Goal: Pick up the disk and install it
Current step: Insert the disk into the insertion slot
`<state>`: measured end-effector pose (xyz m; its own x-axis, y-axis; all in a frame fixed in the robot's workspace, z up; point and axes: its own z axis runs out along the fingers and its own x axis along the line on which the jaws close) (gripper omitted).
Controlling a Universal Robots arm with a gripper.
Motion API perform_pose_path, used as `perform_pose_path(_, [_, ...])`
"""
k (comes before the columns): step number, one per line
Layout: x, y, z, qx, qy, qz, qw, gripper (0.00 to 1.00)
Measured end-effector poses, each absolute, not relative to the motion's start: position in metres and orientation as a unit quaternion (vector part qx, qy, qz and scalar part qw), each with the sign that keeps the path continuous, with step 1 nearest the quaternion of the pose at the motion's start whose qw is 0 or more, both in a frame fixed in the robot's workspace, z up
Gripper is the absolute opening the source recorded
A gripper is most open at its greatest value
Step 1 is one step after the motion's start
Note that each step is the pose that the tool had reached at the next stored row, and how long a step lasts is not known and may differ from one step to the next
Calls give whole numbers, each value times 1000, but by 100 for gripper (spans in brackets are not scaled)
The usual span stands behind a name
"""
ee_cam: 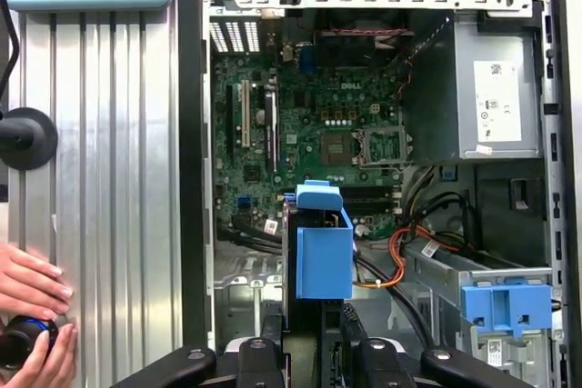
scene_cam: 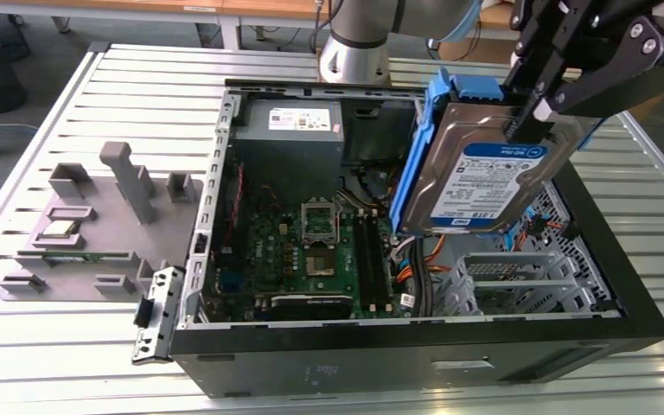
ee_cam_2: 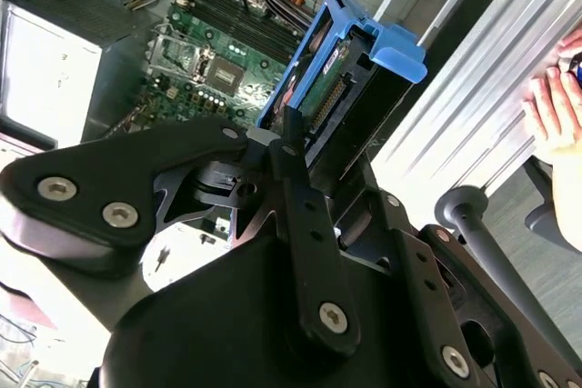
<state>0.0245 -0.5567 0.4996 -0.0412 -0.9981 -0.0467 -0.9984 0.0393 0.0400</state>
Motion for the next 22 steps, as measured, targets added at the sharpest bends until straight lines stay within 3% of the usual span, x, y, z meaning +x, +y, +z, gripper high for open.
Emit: perform_pose_path(22, [54, -565, 499, -692, 721, 29, 2, 35])
